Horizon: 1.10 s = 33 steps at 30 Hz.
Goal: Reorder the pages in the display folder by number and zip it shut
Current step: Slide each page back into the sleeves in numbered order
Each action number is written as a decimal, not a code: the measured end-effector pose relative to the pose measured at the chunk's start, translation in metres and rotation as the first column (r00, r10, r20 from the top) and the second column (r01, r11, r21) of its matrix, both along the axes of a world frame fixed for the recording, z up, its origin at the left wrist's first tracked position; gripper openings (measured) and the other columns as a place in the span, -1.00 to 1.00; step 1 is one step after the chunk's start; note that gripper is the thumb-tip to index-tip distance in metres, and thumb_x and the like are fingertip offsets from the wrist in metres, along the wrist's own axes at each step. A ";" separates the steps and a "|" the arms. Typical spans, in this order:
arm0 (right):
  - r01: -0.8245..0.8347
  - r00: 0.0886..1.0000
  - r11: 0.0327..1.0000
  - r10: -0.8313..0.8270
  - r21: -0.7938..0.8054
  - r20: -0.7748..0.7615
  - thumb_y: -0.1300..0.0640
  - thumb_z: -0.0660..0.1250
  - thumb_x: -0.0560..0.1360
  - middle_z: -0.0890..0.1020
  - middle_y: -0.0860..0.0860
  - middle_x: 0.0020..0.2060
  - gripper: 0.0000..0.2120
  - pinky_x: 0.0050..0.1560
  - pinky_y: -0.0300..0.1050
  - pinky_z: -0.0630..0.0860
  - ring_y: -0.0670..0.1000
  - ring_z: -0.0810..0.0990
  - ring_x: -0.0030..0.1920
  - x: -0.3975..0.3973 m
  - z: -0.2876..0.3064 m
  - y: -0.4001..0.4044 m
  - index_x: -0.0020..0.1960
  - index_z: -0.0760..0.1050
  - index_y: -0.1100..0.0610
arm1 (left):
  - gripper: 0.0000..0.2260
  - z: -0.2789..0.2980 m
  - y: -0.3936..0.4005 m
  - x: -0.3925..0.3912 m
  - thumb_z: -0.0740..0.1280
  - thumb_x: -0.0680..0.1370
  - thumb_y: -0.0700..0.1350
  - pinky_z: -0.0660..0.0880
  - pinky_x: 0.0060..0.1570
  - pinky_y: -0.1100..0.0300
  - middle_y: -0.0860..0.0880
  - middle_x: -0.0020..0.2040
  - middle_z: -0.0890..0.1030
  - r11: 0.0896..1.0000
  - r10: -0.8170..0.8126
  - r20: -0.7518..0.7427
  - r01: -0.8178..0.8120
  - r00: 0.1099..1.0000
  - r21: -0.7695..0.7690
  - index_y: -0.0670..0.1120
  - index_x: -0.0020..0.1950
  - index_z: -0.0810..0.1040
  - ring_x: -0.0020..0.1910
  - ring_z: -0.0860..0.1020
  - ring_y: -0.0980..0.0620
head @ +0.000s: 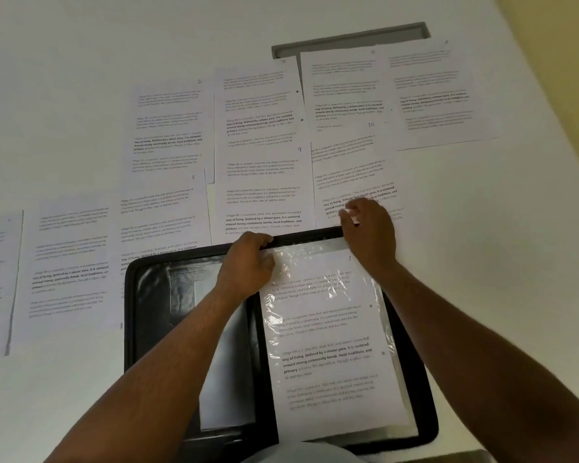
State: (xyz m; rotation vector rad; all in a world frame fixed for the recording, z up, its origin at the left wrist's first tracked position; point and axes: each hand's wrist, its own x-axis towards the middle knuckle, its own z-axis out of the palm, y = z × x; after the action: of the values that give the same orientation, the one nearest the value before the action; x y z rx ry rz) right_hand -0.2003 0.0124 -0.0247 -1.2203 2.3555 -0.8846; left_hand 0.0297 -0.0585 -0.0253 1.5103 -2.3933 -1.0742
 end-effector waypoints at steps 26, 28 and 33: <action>0.379 0.922 0.879 -0.332 0.290 -0.198 -0.13 0.41 0.47 0.46 0.18 0.21 -0.38 0.21 0.04 0.47 0.14 0.43 0.21 0.145 -0.010 0.266 0.35 0.36 0.24 | -0.32 -0.016 0.150 0.219 0.13 0.56 0.29 0.14 0.42 -0.24 -0.14 0.59 0.01 0.994 0.075 0.446 -0.030 0.892 -0.107 -0.04 0.57 0.11 0.53 0.05 -0.25; 0.405 0.906 0.871 -0.340 0.279 -0.254 -0.09 0.40 0.49 0.49 0.16 0.16 -0.49 0.17 0.02 0.49 0.13 0.47 0.16 0.147 -0.003 0.267 0.28 0.42 0.22 | -0.31 -0.012 0.152 0.216 0.13 0.56 0.30 0.13 0.42 -0.24 -0.13 0.60 -0.01 0.996 0.068 0.457 -0.035 0.887 -0.081 -0.03 0.57 0.08 0.54 0.03 -0.24; 0.435 0.885 0.872 -0.366 0.226 -0.288 0.14 0.34 0.55 0.54 0.15 0.04 -0.81 0.02 -0.02 0.57 0.11 0.56 0.01 0.146 0.010 0.265 0.12 0.49 0.21 | -0.31 -0.010 0.160 0.221 0.11 0.58 0.29 0.12 0.42 -0.26 -0.10 0.60 -0.08 0.999 0.020 0.471 0.000 0.882 -0.041 -0.02 0.59 0.02 0.55 -0.02 -0.22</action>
State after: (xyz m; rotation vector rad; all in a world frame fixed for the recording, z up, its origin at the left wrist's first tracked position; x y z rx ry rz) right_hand -0.0540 0.2777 -0.0152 -0.7617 2.8751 -0.4986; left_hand 0.2505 0.1016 -0.0358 1.9549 -2.6793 -0.7059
